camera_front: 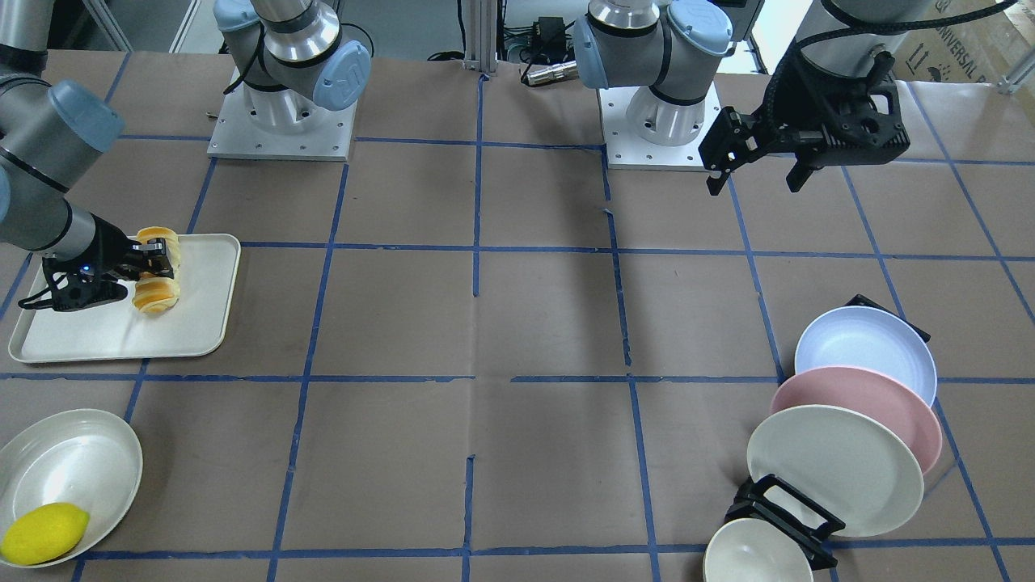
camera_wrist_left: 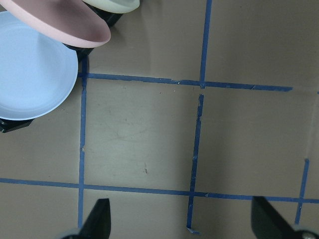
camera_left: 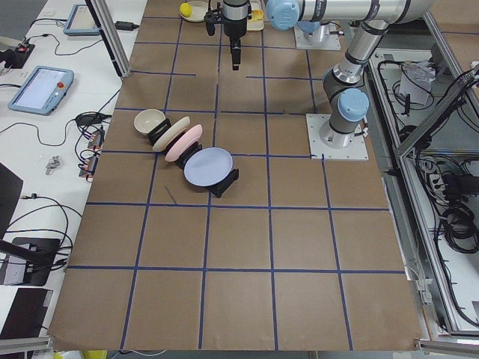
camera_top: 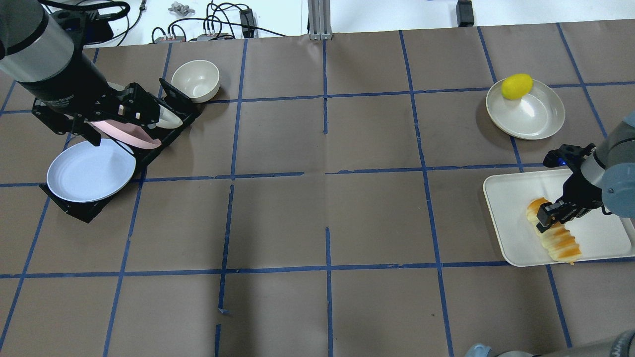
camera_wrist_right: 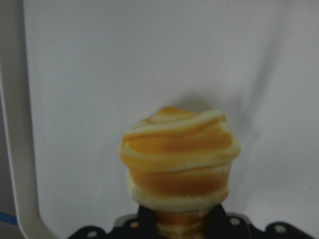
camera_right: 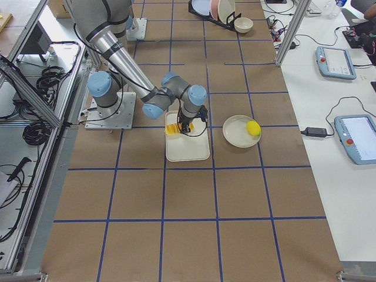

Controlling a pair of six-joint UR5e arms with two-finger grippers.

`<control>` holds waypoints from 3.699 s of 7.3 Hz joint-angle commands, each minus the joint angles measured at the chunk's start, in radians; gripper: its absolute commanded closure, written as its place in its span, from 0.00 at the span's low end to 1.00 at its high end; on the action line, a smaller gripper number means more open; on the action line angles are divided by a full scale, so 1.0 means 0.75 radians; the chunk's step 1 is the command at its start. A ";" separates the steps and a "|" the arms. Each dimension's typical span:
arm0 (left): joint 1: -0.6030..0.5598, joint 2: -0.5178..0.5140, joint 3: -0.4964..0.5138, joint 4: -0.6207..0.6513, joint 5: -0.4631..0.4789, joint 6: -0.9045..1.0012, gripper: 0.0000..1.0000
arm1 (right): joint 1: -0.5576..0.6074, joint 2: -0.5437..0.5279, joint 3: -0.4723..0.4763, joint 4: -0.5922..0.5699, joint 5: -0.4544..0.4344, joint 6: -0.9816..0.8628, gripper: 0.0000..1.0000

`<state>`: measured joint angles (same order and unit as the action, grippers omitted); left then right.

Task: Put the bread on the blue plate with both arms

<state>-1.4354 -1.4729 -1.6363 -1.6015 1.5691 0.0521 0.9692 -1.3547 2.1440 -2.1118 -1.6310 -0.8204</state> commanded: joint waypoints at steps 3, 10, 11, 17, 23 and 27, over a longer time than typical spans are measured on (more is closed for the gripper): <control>0.006 0.004 -0.013 0.000 -0.004 0.002 0.00 | 0.017 -0.236 -0.016 0.167 -0.014 0.040 0.95; 0.176 -0.034 0.022 -0.059 0.006 0.136 0.00 | 0.155 -0.431 -0.353 0.614 -0.004 0.136 0.95; 0.295 -0.059 0.042 -0.063 0.006 0.251 0.00 | 0.212 -0.431 -0.404 0.645 -0.012 0.165 0.95; 0.648 -0.374 0.201 -0.051 0.004 0.762 0.00 | 0.447 -0.429 -0.641 0.901 0.003 0.555 0.95; 0.777 -0.646 0.353 -0.029 -0.053 0.998 0.00 | 0.656 -0.431 -0.744 0.993 0.148 0.678 0.94; 0.777 -0.695 0.380 -0.006 -0.055 1.016 0.00 | 0.704 -0.429 -0.756 0.993 0.195 0.734 0.94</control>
<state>-0.8535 -1.9720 -1.3654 -1.6190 1.5281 0.8046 1.4934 -1.6778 1.5777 -1.3669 -1.4882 -0.2763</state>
